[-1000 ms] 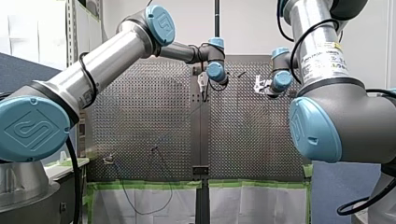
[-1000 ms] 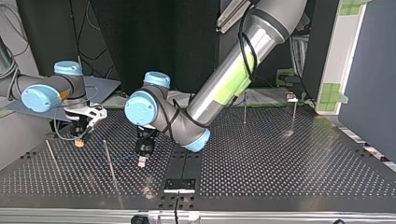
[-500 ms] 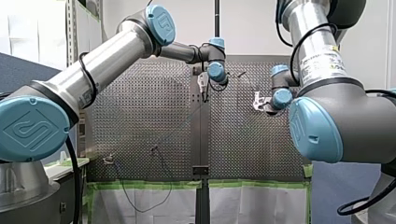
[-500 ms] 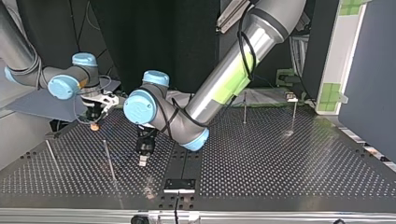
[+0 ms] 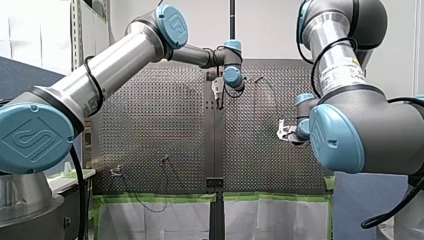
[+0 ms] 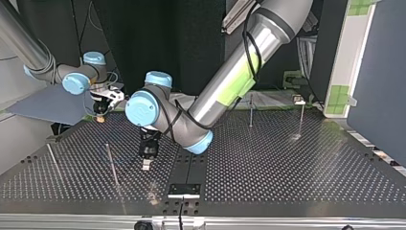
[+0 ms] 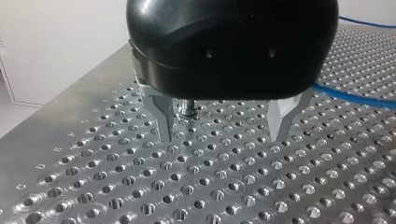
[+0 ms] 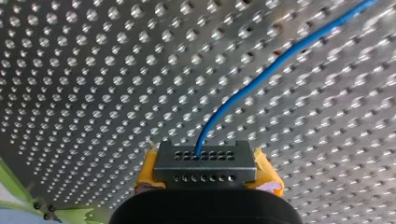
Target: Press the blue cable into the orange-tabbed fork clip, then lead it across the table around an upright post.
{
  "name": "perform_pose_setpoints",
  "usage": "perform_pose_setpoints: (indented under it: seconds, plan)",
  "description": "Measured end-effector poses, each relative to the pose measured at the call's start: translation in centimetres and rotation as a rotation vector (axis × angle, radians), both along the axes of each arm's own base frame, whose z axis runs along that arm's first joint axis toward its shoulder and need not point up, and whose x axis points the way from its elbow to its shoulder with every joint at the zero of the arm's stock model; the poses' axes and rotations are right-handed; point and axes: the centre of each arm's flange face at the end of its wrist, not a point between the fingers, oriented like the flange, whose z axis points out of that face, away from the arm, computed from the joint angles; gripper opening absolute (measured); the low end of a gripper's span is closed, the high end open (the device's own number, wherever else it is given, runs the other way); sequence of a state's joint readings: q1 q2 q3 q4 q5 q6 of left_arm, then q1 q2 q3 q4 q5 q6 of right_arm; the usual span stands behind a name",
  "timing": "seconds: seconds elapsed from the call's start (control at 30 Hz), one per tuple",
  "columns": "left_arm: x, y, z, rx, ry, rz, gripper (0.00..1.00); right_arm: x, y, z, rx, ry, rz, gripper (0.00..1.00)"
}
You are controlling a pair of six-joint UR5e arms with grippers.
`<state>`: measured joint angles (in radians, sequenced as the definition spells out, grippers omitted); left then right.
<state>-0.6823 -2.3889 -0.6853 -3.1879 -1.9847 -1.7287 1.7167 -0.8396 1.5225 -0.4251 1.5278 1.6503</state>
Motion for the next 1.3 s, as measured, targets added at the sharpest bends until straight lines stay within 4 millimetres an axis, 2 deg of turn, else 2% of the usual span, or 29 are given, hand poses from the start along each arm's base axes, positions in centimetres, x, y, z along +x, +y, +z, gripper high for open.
perform_pose_setpoints:
  seconds: [0.27, 0.57, 0.97, 1.3]
  plan:
    - [-0.1, -0.1, 0.0, 0.0, 0.0, 0.003, 1.0, -2.6, -1.1, -4.7, 0.017, -0.035, -0.065, 0.0]
    - [-0.1, -0.1, 0.0, 0.001, 0.0, 0.006, 1.0, -5.2, -1.1, -10.2, 0.07, -0.039, -0.149, 0.0]
    - [-0.3, -0.1, 0.0, 0.009, -0.002, 0.024, 1.0, -7.8, -1.5, -15.3, 0.055, -0.042, -0.189, 0.0]
    - [-0.6, -0.1, 0.0, 0.021, -0.003, 0.042, 1.0, -10.3, -2.7, -19.1, 0.037, -0.038, -0.205, 0.0]
